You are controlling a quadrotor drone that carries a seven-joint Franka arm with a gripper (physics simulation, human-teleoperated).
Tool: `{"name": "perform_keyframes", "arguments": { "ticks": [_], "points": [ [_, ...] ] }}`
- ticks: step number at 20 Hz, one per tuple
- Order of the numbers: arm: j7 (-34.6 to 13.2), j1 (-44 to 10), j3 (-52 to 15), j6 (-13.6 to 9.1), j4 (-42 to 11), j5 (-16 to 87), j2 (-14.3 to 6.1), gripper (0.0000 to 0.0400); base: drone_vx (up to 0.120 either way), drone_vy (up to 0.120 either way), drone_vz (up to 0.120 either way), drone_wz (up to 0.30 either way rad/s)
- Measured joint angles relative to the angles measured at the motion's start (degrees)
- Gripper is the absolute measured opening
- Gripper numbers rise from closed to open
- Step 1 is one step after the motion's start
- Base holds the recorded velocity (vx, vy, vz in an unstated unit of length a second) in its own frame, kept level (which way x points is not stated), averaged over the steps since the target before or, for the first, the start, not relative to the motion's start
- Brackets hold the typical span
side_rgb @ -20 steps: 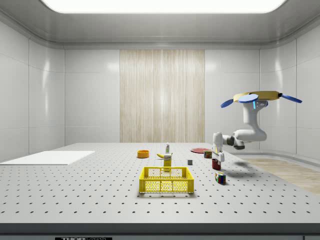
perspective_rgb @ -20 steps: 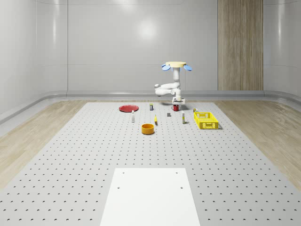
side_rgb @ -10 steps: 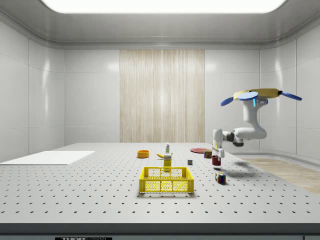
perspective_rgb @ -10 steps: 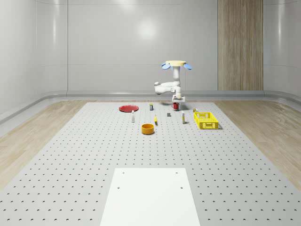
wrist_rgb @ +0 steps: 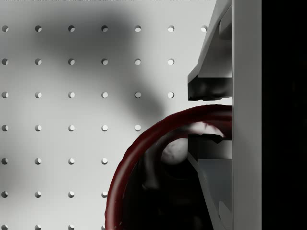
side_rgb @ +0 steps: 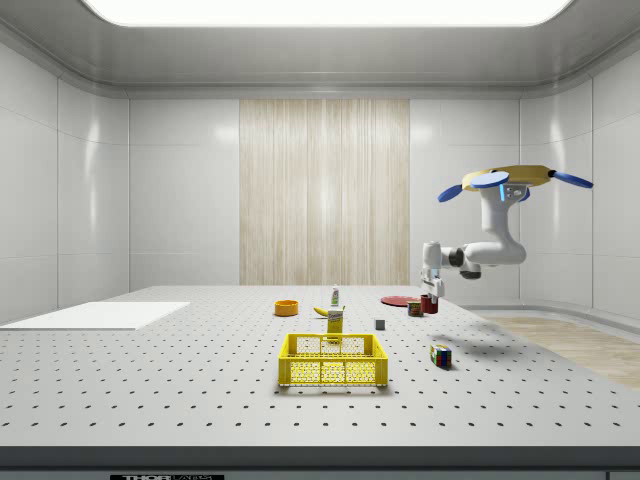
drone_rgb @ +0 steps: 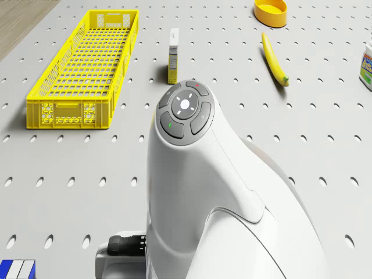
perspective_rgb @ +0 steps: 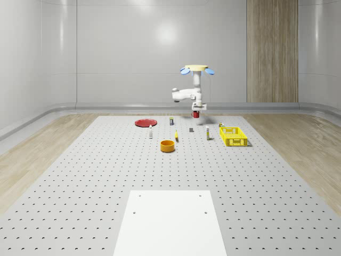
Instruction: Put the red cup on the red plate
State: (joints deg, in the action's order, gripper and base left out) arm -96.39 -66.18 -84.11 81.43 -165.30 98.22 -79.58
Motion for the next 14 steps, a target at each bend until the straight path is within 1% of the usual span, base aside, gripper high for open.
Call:
{"name": "perform_keyframes", "arguments": {
  "ticks": [13, 14],
  "points": [
    [-0.3, -0.3, -0.7, 2.5, 0.1, -1.4, -2.8, 0.01, 0.0, -0.12, 0.12, 0.0],
    [-0.4, -0.4, -0.7, 2.7, 0.1, -1.5, -3.0, 0.01, 0.0, -0.12, 0.08, 0.0]
  ]
}}
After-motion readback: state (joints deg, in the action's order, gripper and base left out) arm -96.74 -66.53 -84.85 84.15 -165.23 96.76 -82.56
